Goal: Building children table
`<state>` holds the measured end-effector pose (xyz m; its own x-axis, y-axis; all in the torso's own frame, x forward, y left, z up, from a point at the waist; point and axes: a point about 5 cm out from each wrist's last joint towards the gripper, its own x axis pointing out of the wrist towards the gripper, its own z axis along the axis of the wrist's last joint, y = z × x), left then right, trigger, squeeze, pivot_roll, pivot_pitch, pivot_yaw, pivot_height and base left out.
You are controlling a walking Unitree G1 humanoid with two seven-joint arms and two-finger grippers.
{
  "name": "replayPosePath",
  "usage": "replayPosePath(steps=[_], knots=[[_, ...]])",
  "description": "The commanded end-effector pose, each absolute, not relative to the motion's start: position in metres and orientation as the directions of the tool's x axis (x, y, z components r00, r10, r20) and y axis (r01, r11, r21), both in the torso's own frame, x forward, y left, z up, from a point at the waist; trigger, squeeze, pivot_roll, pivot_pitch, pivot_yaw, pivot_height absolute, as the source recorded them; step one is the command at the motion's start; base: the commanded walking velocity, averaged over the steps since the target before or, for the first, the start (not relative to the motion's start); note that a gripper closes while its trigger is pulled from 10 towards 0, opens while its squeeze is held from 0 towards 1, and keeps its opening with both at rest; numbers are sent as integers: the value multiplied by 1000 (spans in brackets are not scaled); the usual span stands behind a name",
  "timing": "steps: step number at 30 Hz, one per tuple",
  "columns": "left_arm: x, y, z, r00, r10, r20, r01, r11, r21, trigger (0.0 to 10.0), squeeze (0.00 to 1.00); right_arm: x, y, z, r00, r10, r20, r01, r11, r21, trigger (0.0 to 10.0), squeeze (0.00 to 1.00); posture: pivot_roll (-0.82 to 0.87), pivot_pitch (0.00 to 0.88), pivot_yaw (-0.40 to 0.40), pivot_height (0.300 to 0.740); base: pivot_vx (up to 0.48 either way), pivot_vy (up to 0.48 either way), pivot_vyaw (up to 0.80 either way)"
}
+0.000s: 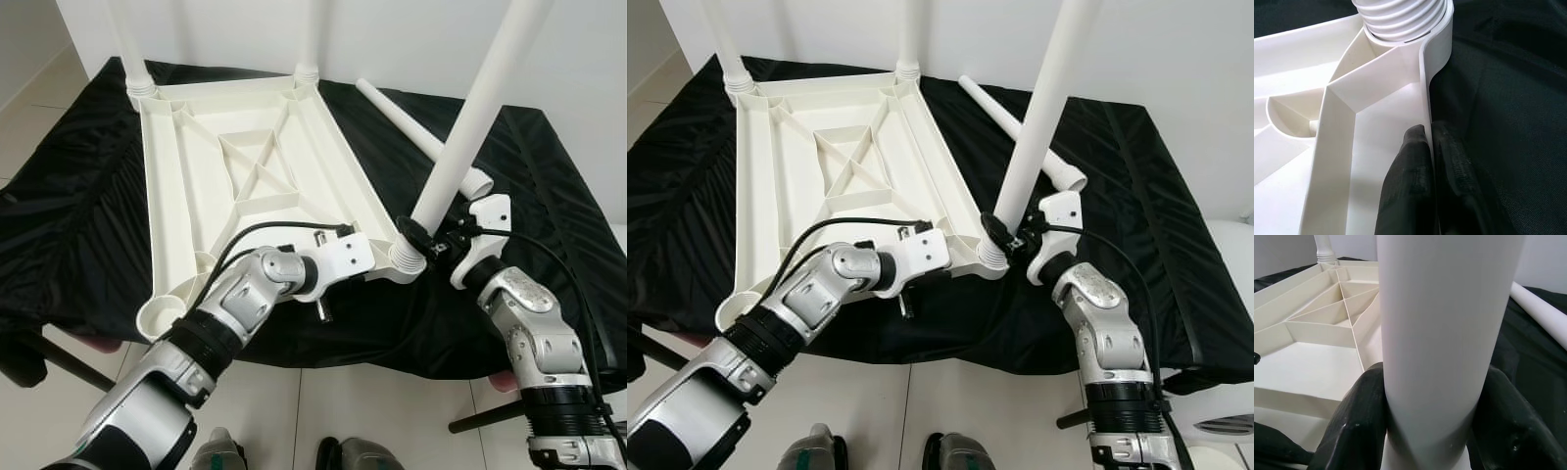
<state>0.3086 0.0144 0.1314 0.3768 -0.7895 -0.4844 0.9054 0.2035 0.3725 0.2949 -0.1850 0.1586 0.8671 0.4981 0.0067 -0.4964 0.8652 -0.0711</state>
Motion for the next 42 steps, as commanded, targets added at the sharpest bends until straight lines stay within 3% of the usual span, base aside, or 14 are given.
replayPosePath(steps=[1,22,33,42], knots=[[312,23,125,414,-747,-519,894,226,388,10000,0,290,-180,134,848,523,-82,-528,848,-51,10000,0,11,79,-50,740,0,0,0],[311,23,126,409,-751,-519,895,217,390,10000,0,276,-175,115,846,529,-72,-533,844,-60,10000,0,14,74,-46,740,0,0,0],[310,22,126,404,-753,-519,896,210,392,10000,0,273,-172,107,858,513,-18,-513,858,6,10000,0,20,69,-48,740,0,0,0],[310,23,127,405,-751,-521,895,210,394,10000,0,276,-171,103,868,492,-64,-491,871,29,10000,0,23,73,-42,740,0,0,0]])
